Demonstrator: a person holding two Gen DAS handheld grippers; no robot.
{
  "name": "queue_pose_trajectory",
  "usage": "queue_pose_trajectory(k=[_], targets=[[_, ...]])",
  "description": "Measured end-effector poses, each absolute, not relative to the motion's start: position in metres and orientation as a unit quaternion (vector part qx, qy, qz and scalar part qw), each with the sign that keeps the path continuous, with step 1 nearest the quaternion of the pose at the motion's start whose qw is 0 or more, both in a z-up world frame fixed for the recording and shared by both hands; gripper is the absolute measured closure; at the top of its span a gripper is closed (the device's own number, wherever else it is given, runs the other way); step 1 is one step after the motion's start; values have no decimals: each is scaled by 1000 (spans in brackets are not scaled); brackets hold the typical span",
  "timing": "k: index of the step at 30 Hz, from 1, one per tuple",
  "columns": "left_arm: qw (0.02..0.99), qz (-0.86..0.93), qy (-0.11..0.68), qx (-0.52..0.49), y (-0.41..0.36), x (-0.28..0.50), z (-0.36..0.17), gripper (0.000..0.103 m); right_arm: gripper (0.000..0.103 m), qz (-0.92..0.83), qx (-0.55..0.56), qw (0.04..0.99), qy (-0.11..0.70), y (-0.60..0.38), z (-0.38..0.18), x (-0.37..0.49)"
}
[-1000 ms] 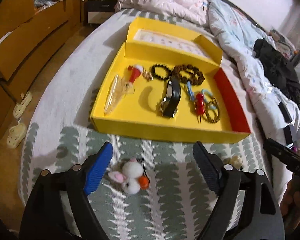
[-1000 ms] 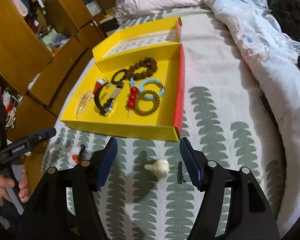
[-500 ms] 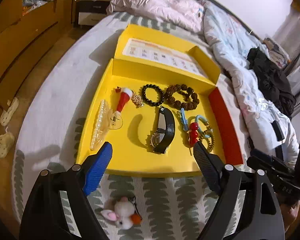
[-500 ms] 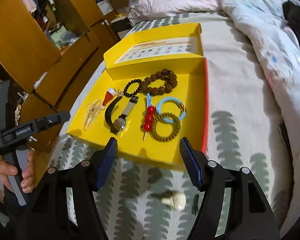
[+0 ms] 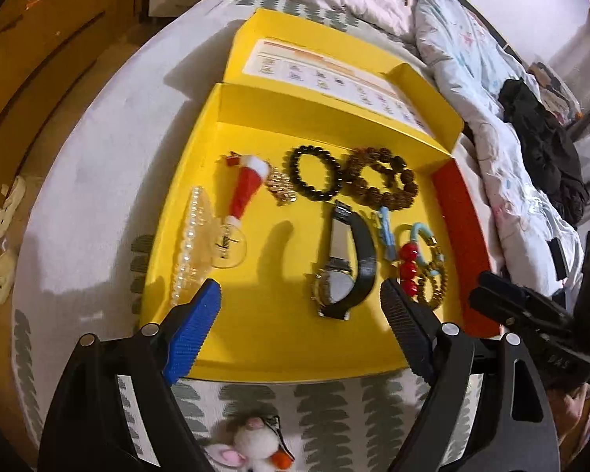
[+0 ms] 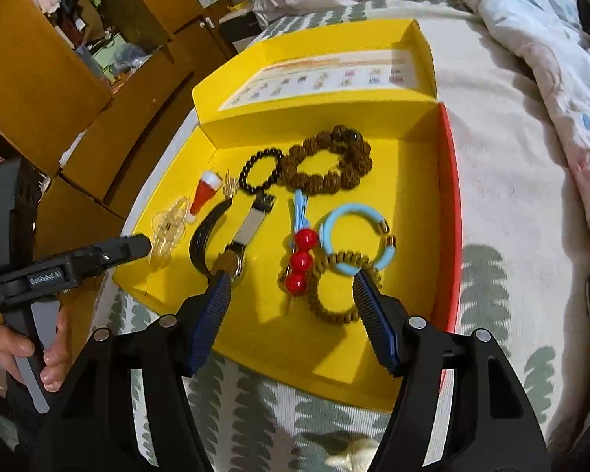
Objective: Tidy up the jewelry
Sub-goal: 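Grasp the black-strap watch with the left tool while the right grasps the wooden bead bracelet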
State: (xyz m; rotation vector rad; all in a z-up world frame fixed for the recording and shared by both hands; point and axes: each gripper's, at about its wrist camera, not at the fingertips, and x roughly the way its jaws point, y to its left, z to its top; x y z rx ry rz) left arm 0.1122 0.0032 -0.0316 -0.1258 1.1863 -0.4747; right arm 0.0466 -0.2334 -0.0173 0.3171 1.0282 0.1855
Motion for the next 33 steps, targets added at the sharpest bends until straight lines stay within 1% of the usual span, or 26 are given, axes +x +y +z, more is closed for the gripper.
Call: queue_pose_trajectory(k=[3,8,17,19,22,25,27,28,29,30,33], targets=[[786,-238,567,-64,-4,109,-38,21,36,91,158,854,487,-236,-16,51],[785,-246,568,-6,-36,98,-45,21,36,82,172,849,493,-244,-24,58],[785,-220,577,40,-61,101,-59,21,36,59,155,834,527,-241,-39,64],[784,-215,581,44,-64,103,-62,24,36,50,155,828,536,-243,-44,63],[780,-206,589,51,-66,106,-69,34,37,37,146,824,547,-244,-50,62],[778,-199,594,56,-67,109,-73,41,43,22,128,825,550,-243,-53,63],[775,-198,598,57,-67,110,-75,49,45,14,119,826,550,-241,-54,63],[773,-198,600,56,-67,110,-76,51,48,11,115,827,551,-241,-55,63],[772,-198,601,55,-68,110,-76,59,54,9,110,826,552,-240,-56,63],[770,-199,603,54,-67,111,-76,62,56,6,101,826,554,-238,-57,63],[770,-198,604,54,-67,112,-74,62,56,6,88,823,561,-231,-59,64]])
